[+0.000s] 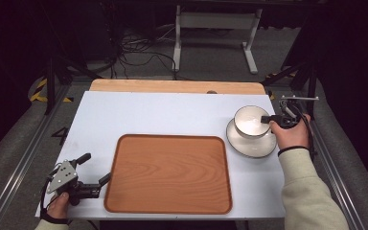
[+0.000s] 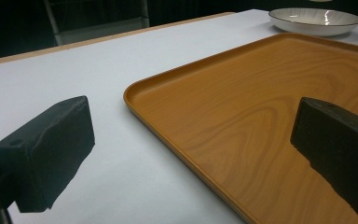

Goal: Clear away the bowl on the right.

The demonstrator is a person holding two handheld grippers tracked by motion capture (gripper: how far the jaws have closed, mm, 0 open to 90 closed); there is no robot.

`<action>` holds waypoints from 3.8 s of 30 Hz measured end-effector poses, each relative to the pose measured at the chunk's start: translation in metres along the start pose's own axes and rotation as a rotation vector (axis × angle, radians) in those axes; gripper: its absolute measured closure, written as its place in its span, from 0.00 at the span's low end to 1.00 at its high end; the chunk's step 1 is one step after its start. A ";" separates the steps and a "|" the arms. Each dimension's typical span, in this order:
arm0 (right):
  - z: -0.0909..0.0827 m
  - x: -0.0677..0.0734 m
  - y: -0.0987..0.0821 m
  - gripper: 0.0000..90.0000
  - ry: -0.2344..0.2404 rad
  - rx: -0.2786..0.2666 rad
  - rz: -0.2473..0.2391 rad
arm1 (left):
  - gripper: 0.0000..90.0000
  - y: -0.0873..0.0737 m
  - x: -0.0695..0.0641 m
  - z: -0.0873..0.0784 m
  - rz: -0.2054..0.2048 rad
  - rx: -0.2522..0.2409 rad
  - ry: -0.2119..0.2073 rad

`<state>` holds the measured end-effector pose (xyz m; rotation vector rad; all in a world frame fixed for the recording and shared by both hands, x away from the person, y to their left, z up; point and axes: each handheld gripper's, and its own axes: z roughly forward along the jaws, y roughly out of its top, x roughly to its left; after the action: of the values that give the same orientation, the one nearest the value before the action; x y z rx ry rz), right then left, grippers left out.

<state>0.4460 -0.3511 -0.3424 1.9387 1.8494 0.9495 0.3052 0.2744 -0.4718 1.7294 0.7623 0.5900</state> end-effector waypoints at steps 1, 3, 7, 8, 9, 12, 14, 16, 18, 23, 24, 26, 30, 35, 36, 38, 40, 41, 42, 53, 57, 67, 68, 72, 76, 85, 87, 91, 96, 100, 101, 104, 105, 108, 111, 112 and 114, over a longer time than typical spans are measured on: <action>-0.001 0.001 0.001 0.89 0.001 0.000 0.000 | 0.00 0.000 0.000 0.000 0.000 0.000 0.000; -0.005 0.002 0.002 0.89 -0.005 0.001 -0.003 | 0.00 0.000 0.000 0.000 0.000 0.000 0.000; -0.009 0.003 0.004 0.89 -0.006 0.003 0.002 | 0.00 0.000 0.000 0.000 -0.004 -0.005 0.003; -0.011 0.003 0.005 0.89 -0.006 0.002 0.003 | 0.00 0.000 0.000 0.000 -0.006 -0.005 0.001; -0.012 0.003 0.005 0.89 -0.005 0.000 0.006 | 0.00 0.000 0.000 0.000 -0.006 -0.004 0.001; -0.017 0.005 0.007 0.89 0.001 0.001 0.010 | 0.00 0.000 0.000 0.000 -0.004 -0.004 0.001; -0.020 0.007 0.008 0.89 0.004 0.000 0.005 | 0.00 0.000 0.000 0.000 -0.006 -0.004 0.001; -0.022 0.010 0.008 0.89 0.010 -0.004 0.004 | 0.00 0.000 0.000 0.000 -0.006 -0.004 0.001; -0.025 0.013 0.009 0.89 0.018 -0.003 -0.004 | 0.00 0.000 0.000 0.000 -0.004 -0.004 0.001; -0.029 0.024 0.009 0.89 0.041 -0.003 -0.027 | 0.00 0.000 0.000 0.000 -0.006 -0.004 0.002; -0.029 0.024 0.009 0.89 0.041 -0.003 -0.027 | 0.00 0.000 0.000 0.000 -0.006 -0.004 0.002; -0.030 0.029 0.009 0.89 0.050 0.002 -0.037 | 0.00 0.000 0.000 0.000 -0.006 -0.004 0.001; -0.030 0.040 0.008 0.89 0.070 0.014 -0.053 | 0.00 0.000 0.000 0.000 -0.006 -0.004 0.001; -0.032 0.058 0.005 0.89 0.108 0.032 -0.081 | 0.00 0.000 0.000 0.000 -0.006 -0.004 0.001; -0.032 0.058 0.005 0.89 0.108 0.032 -0.081 | 0.00 0.000 0.000 0.000 -0.006 -0.004 0.000; -0.033 0.067 0.003 0.89 0.131 0.036 -0.102 | 0.00 0.000 0.000 0.000 -0.006 -0.004 0.001; -0.034 0.072 0.002 0.89 0.142 0.041 -0.113 | 0.00 0.000 0.000 0.000 -0.004 -0.004 0.003; -0.034 0.074 0.002 0.89 0.149 0.045 -0.115 | 0.00 0.000 0.000 0.000 0.000 0.000 0.000; -0.034 0.074 0.002 0.89 0.149 0.045 -0.115 | 0.00 0.000 0.000 0.000 0.000 0.000 0.000; -0.039 0.103 -0.006 0.89 0.210 0.073 -0.170 | 0.00 0.000 0.000 0.000 -0.004 -0.004 0.003; -0.042 0.117 -0.010 0.89 0.232 0.082 -0.198 | 0.00 0.000 0.000 0.000 -0.004 -0.004 0.003; -0.043 0.145 -0.018 0.88 0.291 0.114 -0.242 | 0.00 0.000 0.000 0.000 -0.004 -0.002 0.002; -0.043 0.145 -0.018 0.88 0.291 0.114 -0.242 | 0.00 0.000 0.000 0.000 -0.004 -0.002 0.002; -0.042 0.158 -0.023 0.88 0.325 0.126 -0.261 | 0.00 0.000 0.000 0.000 0.001 0.000 0.000; -0.041 0.170 -0.026 0.87 0.347 0.137 -0.282 | 0.00 0.000 0.000 0.000 0.004 0.001 0.000; -0.032 0.197 -0.035 0.87 0.409 0.167 -0.317 | 0.00 0.000 0.000 0.000 0.002 0.001 -0.001; -0.030 0.202 -0.037 0.87 0.414 0.175 -0.323 | 0.00 0.000 0.000 0.000 0.002 0.001 -0.001; -0.023 0.209 -0.042 0.87 0.425 0.195 -0.329 | 0.00 0.000 0.000 0.000 0.002 0.001 -0.001; -0.013 0.213 -0.047 0.87 0.435 0.215 -0.329 | 0.00 0.000 0.000 0.000 0.002 0.001 -0.001; -0.002 0.216 -0.054 0.86 0.442 0.230 -0.327 | 0.00 0.000 0.000 0.000 0.002 0.001 -0.002; 0.000 0.216 -0.055 0.86 0.440 0.234 -0.326 | 0.00 0.000 0.000 0.000 0.002 0.001 -0.002; 0.010 0.217 -0.061 0.86 0.438 0.253 -0.328 | 0.00 0.000 -0.001 0.000 0.000 -0.002 0.000; 0.013 0.217 -0.062 0.86 0.437 0.258 -0.327 | 0.00 0.000 -0.001 0.000 0.000 -0.002 0.000; 0.019 0.218 -0.066 0.86 0.438 0.268 -0.323 | 0.00 0.000 0.000 0.000 0.002 0.001 -0.002; 0.027 0.218 -0.071 0.86 0.441 0.278 -0.317 | 0.00 0.000 0.000 0.000 0.001 0.001 -0.002; 0.029 0.218 -0.073 0.86 0.441 0.282 -0.318 | 0.00 0.000 0.000 0.000 0.002 0.001 -0.002; 0.033 0.219 -0.075 0.86 0.442 0.286 -0.314 | 0.00 0.000 -0.001 0.000 -0.001 0.000 -0.001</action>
<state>0.3990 -0.1226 -0.3580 1.5899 2.5710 1.1231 0.3047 0.2740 -0.4719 1.7289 0.7627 0.5885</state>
